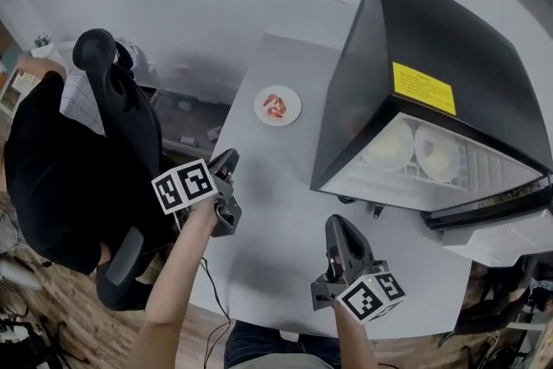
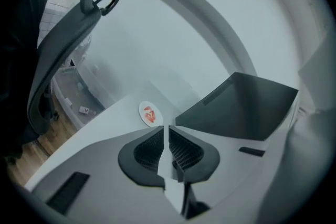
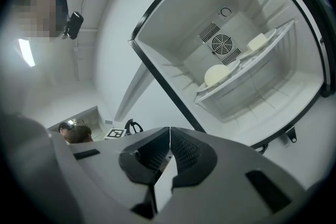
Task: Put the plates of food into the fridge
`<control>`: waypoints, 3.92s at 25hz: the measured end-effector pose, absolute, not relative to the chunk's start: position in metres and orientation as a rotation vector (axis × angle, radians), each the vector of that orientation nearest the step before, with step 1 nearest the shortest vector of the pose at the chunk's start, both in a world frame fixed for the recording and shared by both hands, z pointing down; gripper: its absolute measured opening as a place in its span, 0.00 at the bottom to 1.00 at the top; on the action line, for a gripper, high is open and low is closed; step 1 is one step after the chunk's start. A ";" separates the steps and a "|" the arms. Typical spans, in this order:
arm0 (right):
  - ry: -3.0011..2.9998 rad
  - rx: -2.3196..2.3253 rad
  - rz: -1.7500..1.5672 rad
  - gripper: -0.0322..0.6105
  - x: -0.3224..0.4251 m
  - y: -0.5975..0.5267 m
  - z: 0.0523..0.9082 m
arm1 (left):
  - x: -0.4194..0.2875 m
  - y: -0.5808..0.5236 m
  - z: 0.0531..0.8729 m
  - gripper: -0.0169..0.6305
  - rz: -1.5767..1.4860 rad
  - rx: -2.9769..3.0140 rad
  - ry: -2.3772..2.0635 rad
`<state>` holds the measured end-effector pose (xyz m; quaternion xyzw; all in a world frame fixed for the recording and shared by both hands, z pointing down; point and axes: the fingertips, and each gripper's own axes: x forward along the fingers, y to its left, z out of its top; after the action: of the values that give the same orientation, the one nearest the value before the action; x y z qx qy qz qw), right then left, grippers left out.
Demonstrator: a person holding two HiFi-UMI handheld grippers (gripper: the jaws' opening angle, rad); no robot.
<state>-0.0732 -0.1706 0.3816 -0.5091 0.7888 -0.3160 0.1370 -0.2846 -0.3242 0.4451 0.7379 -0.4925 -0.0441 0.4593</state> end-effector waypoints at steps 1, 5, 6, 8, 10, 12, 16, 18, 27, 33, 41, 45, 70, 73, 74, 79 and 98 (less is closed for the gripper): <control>2.285 -1.499 -0.916 0.08 -0.077 -0.171 0.382 | -0.282 -0.339 0.460 0.05 -0.061 1.806 -1.195; 2.291 -1.577 -0.951 0.08 -0.090 -0.173 0.395 | -0.278 -0.393 0.512 0.05 0.059 1.759 -1.148; 2.293 -1.594 -0.960 0.08 -0.093 -0.174 0.399 | -0.278 -0.407 0.520 0.06 0.071 1.748 -1.139; 2.300 -1.628 -0.970 0.08 -0.097 -0.175 0.403 | -0.277 -0.433 0.533 0.09 0.082 1.720 -1.117; 2.301 -1.659 -0.982 0.08 -0.098 -0.177 0.409 | -0.275 -0.455 0.546 0.14 0.090 1.678 -1.086; 2.287 -1.688 -1.000 0.08 -0.098 -0.178 0.414 | -0.275 -0.474 0.560 0.17 0.114 1.640 -1.070; 2.261 -1.742 -1.022 0.08 -0.094 -0.180 0.423 | -0.277 -0.500 0.583 0.19 0.167 1.591 -1.087; 2.251 -1.763 -1.033 0.08 -0.091 -0.180 0.427 | -0.275 -0.507 0.593 0.19 0.157 1.556 -1.077; 2.187 -1.831 -1.077 0.08 -0.072 -0.182 0.440 | -0.263 -0.530 0.607 0.21 0.157 1.523 -1.022; 2.189 -1.826 -1.090 0.08 -0.072 -0.187 0.443 | -0.259 -0.534 0.609 0.21 0.219 1.487 -0.962; 2.176 -1.813 -1.113 0.08 -0.075 -0.187 0.446 | -0.258 -0.536 0.610 0.20 0.293 1.420 -0.930; 2.155 -1.813 -1.124 0.08 -0.072 -0.187 0.447 | -0.257 -0.537 0.611 0.21 0.326 1.408 -0.928; 2.136 -1.787 -1.165 0.08 -0.069 -0.185 0.456 | -0.231 -0.496 0.611 0.07 0.220 1.405 -0.784; 2.154 -1.767 -1.174 0.08 -0.074 -0.182 0.458 | -0.229 -0.460 0.603 0.06 0.150 1.415 -0.748; 2.165 -1.761 -1.177 0.08 -0.076 -0.180 0.459 | -0.230 -0.446 0.601 0.06 0.134 1.418 -0.738; 2.212 -1.720 -1.226 0.08 -0.090 -0.168 0.470 | -0.242 -0.358 0.599 0.06 0.130 1.434 -0.708; 2.546 -1.685 -1.734 0.08 -0.113 -0.166 0.594 | -0.256 -0.199 0.601 0.05 0.522 1.577 -0.572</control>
<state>-0.1134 -0.1661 0.5936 -0.4717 0.7129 -0.4854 -0.1837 -0.2560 -0.1988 0.6012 0.6909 -0.2507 0.2287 0.6384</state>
